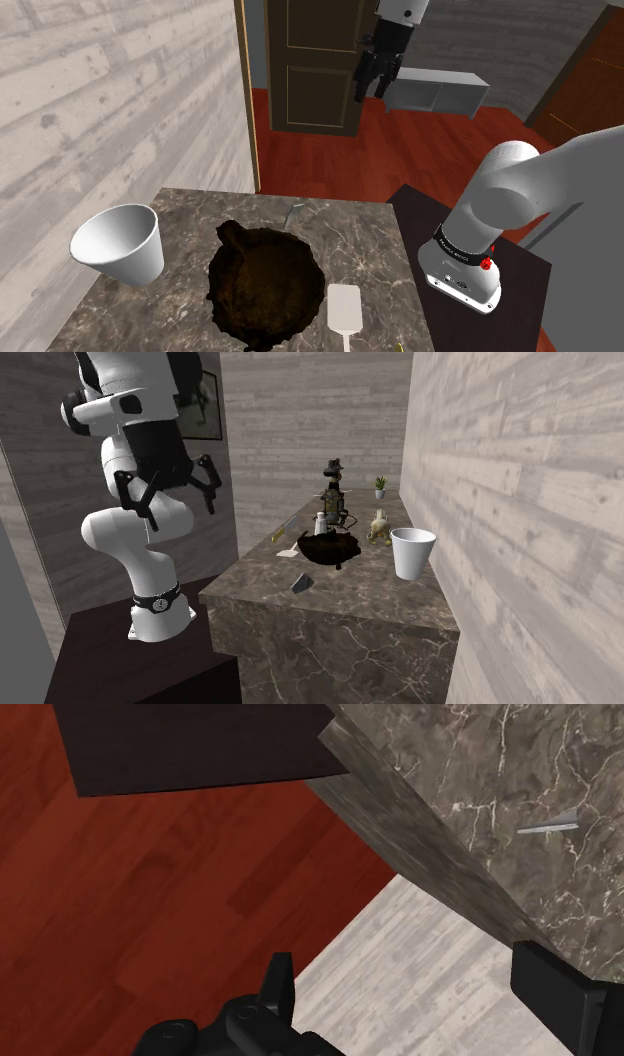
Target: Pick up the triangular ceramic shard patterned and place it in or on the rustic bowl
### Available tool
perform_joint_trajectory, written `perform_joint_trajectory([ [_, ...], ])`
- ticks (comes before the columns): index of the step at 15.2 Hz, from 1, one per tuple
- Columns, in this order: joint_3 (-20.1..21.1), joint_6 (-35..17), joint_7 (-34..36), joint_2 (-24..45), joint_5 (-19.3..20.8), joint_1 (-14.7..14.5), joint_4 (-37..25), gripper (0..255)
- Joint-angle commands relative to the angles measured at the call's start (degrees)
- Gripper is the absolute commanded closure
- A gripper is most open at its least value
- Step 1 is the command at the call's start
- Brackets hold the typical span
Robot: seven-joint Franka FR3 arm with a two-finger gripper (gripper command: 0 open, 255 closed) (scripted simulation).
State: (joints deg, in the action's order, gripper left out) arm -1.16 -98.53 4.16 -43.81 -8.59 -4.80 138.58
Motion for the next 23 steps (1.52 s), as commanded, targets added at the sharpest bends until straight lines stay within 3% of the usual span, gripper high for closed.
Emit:
perform_joint_trajectory([
  [1,0.3,-3.0,-0.4,0.9,-2.2,-1.2,2.6,0],
  [10,2.9,-15.8,-3.0,7.8,-13.7,-8.6,9.8,0],
  [19,5.7,-28.2,-9.2,19.3,-28.3,-17.9,11.5,0],
  [23,6.5,-31.3,-10.4,21.6,-30.6,-19.2,12.1,0],
])
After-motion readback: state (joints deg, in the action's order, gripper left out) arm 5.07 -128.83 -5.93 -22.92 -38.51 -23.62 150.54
